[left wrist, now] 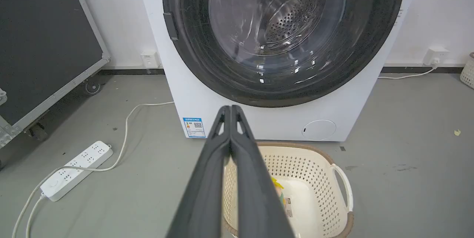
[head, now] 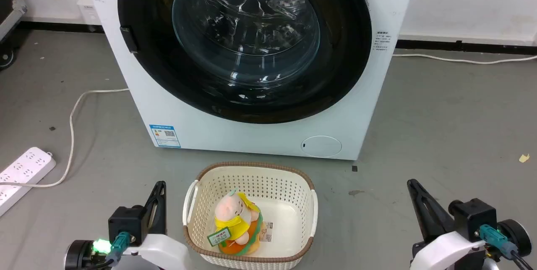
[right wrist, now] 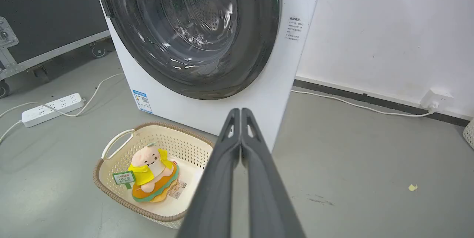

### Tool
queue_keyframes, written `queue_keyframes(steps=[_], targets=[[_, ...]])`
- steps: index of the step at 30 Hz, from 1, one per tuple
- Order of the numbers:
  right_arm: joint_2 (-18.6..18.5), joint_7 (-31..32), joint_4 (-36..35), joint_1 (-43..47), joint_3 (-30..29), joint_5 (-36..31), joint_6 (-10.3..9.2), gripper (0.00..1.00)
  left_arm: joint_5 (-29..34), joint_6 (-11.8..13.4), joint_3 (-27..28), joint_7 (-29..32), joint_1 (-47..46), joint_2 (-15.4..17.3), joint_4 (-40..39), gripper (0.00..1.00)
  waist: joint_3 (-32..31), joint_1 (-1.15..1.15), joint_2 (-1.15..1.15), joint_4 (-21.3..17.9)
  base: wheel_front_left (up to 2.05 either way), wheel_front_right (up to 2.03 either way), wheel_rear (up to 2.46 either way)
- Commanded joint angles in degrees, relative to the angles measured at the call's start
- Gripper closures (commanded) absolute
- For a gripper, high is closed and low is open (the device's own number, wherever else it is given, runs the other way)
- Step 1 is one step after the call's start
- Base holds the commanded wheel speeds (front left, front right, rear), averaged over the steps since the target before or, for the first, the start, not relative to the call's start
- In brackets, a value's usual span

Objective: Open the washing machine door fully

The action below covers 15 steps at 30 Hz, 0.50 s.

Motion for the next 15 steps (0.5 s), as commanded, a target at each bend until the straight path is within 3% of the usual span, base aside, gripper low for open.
queue_keyframes(steps=[1,15], targets=[[0.3,0.1,-0.3,-0.7,0.0,-0.4,-0.04,1.0,0.1,0.1,0.0,0.0,-0.9,0.1,-0.2,1.0,0.0,0.0,0.0,0.0,0.0,0.0,0.0],[0.3,0.1,-0.3,-0.7,0.0,-0.4,-0.04,1.0,0.1,0.1,0.0,0.0,-0.9,0.1,-0.2,1.0,0.0,0.0,0.0,0.0,0.0,0.0,0.0]])
